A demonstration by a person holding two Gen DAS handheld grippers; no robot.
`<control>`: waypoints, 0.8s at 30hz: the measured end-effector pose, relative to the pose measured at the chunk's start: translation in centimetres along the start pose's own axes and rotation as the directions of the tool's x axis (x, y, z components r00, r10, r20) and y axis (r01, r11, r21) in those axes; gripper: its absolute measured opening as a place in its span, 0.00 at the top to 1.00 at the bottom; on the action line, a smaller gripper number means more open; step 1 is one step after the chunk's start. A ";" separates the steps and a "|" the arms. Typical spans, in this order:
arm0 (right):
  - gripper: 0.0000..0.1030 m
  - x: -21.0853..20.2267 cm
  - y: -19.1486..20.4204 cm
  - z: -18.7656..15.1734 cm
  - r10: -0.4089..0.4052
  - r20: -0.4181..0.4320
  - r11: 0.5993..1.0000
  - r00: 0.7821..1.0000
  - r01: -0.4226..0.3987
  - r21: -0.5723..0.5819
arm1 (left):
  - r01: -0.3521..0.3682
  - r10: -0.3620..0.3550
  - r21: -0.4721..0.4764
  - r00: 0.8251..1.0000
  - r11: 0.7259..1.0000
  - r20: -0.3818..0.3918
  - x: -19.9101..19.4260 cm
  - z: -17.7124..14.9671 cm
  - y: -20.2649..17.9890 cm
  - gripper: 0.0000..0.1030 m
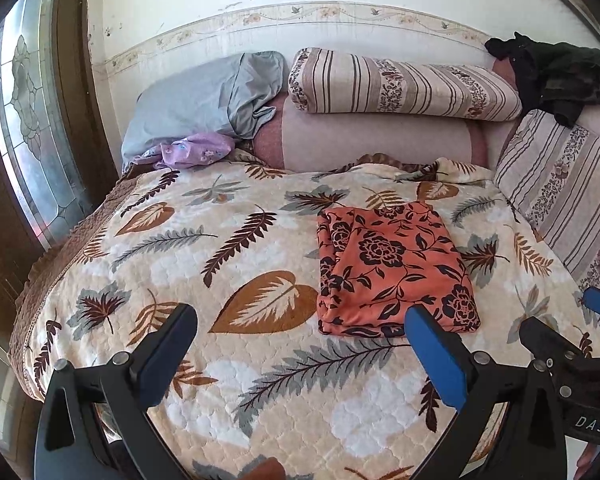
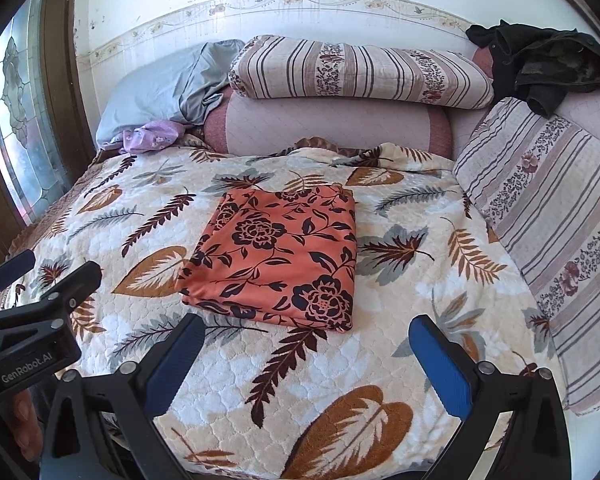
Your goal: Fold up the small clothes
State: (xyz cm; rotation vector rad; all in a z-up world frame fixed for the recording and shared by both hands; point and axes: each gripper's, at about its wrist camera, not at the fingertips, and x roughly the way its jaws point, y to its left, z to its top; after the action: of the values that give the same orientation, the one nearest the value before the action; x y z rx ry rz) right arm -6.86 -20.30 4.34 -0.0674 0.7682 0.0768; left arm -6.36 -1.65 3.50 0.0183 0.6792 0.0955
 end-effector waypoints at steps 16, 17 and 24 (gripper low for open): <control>0.00 0.4 -0.3 0.7 0.003 0.003 1.000 1.000 -0.003 0.002 | 0.001 -0.001 0.009 1.000 1.000 0.011 0.3 0.7 -0.5 0.00; 0.00 0.4 -0.3 0.7 0.003 0.003 1.000 1.000 -0.003 0.002 | 0.003 -0.003 0.009 1.000 1.000 0.009 0.3 0.8 -0.5 0.00; 0.00 0.7 -0.6 0.9 0.006 0.002 1.000 1.000 -0.006 0.002 | 0.003 -0.003 0.005 1.000 1.000 -0.001 0.9 1.1 -0.8 0.00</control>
State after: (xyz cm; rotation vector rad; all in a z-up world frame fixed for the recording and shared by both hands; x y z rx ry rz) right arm -5.69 -20.74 4.53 -0.0631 0.7662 0.0818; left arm -4.92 -2.29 3.76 0.0224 0.6808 0.0906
